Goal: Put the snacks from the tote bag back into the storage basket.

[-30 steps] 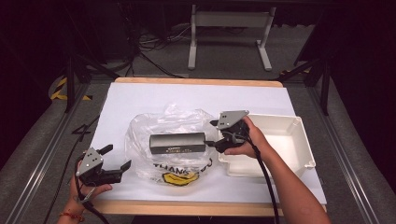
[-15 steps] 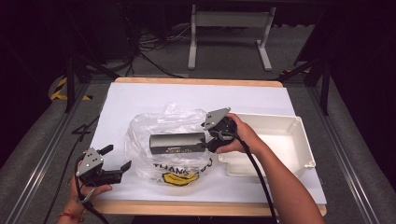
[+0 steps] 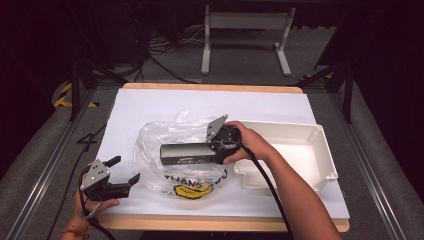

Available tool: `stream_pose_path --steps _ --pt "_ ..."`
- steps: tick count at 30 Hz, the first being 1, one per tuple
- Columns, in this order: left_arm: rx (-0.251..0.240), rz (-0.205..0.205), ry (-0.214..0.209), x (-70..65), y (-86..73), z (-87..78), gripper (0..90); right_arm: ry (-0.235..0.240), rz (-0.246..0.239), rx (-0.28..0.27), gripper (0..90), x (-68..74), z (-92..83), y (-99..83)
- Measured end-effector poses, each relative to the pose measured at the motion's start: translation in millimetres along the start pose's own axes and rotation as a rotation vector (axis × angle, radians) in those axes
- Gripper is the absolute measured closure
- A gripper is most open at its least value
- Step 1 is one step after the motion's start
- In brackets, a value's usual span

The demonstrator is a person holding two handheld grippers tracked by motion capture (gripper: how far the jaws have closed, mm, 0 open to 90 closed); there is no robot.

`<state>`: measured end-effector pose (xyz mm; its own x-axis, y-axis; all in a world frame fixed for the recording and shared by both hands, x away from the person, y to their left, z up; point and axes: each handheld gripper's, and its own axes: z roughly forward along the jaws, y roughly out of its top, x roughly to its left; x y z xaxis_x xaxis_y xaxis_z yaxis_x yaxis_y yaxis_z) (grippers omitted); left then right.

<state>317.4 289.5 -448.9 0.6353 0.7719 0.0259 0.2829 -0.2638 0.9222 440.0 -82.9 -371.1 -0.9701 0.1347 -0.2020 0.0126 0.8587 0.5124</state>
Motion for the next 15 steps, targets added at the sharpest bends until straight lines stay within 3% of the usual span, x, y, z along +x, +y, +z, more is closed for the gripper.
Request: stream_pose_path --steps 15 --pt "0.003 -0.016 0.024 -3.7 -7.0 -13.6 10.4 0.040 -0.037 0.122 26.9 -6.6 25.0 12.1"
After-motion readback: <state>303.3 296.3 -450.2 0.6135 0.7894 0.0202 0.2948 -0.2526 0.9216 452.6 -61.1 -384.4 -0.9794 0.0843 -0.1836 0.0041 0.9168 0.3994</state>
